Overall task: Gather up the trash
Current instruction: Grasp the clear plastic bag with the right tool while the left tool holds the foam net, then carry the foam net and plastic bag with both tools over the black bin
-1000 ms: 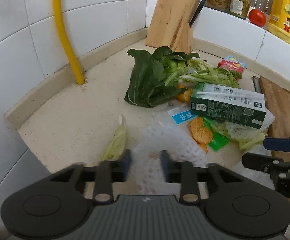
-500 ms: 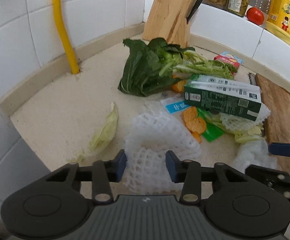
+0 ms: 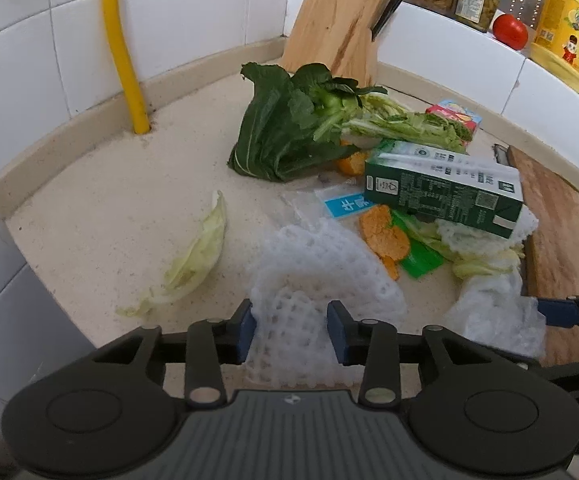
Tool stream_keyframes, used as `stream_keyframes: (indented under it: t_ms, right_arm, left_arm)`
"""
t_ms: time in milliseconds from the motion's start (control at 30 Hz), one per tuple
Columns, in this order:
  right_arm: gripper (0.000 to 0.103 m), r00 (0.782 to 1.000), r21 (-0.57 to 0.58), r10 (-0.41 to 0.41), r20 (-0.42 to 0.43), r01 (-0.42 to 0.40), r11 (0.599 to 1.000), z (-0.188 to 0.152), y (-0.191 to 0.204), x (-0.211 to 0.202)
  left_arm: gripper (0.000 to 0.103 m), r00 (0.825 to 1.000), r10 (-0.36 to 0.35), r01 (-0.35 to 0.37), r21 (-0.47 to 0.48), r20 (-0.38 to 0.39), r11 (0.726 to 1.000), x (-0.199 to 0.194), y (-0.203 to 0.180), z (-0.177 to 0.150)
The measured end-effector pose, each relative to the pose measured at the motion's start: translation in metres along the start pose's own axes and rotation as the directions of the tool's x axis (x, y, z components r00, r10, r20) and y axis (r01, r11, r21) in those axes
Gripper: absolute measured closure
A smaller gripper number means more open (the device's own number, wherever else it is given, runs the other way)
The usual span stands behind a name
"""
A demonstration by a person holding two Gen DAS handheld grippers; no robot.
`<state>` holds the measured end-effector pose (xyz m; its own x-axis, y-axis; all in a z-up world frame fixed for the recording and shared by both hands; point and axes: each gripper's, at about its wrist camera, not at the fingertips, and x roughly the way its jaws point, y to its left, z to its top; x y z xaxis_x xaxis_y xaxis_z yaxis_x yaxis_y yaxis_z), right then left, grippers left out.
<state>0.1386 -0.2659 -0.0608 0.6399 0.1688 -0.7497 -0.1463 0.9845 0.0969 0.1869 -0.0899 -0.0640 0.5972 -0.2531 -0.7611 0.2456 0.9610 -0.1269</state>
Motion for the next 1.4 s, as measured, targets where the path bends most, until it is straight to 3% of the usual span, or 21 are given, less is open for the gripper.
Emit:
stream_keyframes:
  t_ms: [100,167,300,733,1133,1400]
  right_arm:
    - [0.022,1.0,0.009,0.0,-0.026,0.0,1.0,-0.002,-0.003,0.007]
    - [0.04,0.998,0.033,0.02,-0.051,-0.018,0.999,-0.003,-0.007,0.011]
    - [0.061,0.998,0.054,0.057,-0.04,-0.055,0.997,0.0,-0.011,0.003]
    - [0.067,0.989,0.013,0.126,0.081,-0.127,0.992,0.01,0.002,-0.044]
    - [0.067,0.982,-0.031,0.139,0.132,-0.136,0.99,0.002,0.025,-0.067]
    - [0.067,0.973,-0.094,0.172,0.152,-0.159,0.983,0.003,0.05,-0.076]
  left_arm:
    - [0.074,1.0,0.003,-0.003,-0.004,0.004,1.0,0.001,-0.003,0.001]
    - [0.082,1.0,0.003,-0.003,-0.007,0.003,1.0,-0.002,-0.004,0.0]
    - [0.094,1.0,-0.008,0.009,-0.029,0.019,1.0,-0.017,-0.004,-0.002]
    - [0.095,0.995,-0.001,0.005,-0.047,0.099,0.999,-0.067,-0.007,-0.008]
    - [0.095,0.987,0.028,-0.018,-0.059,0.161,0.998,-0.102,-0.001,-0.023]
    - [0.095,0.975,0.083,-0.062,-0.106,0.208,0.992,-0.128,0.015,-0.036]
